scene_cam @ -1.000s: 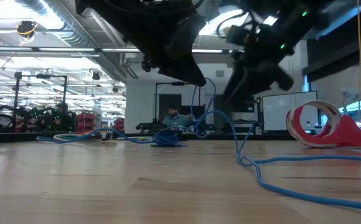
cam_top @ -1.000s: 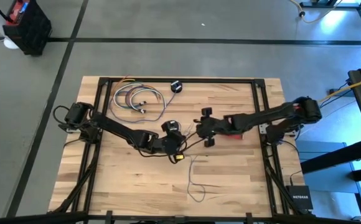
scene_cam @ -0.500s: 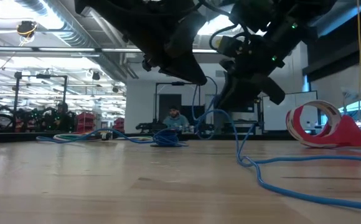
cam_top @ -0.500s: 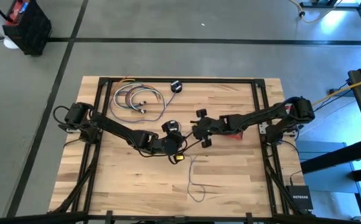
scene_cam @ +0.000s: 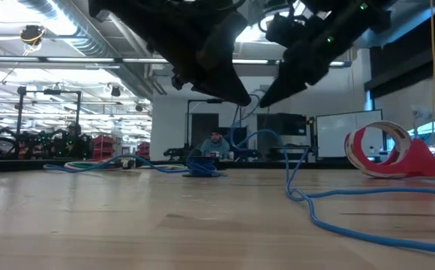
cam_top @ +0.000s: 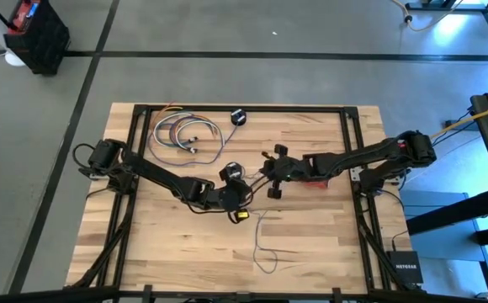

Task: Coil cords
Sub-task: Coil the blue wire onto the spool

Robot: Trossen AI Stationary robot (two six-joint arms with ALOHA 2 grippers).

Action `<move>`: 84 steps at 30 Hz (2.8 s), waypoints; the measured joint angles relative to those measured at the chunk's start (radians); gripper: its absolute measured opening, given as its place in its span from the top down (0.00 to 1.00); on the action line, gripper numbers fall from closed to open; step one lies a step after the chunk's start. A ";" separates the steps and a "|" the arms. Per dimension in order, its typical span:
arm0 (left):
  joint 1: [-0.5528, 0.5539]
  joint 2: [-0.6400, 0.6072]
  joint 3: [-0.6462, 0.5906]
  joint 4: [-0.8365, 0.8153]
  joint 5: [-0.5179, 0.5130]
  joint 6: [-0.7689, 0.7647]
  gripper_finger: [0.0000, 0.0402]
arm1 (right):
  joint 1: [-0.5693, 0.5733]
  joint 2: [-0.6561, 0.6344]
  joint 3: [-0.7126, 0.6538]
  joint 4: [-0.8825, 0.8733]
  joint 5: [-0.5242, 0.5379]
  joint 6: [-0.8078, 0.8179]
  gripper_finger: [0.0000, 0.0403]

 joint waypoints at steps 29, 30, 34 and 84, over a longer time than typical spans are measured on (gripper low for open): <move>0.046 0.035 0.000 0.321 -0.134 0.178 0.99 | 0.092 0.084 0.006 0.109 -0.080 0.097 0.97; 0.046 0.035 0.000 0.318 -0.135 0.185 0.99 | 0.092 0.084 0.006 0.111 -0.080 0.097 0.96; 0.045 0.035 0.000 0.318 -0.136 0.199 0.99 | 0.092 0.084 0.006 0.117 -0.080 0.096 0.89; 0.045 0.033 0.000 0.477 -0.135 0.501 0.99 | 0.163 -0.032 0.057 -0.091 -0.111 0.008 0.60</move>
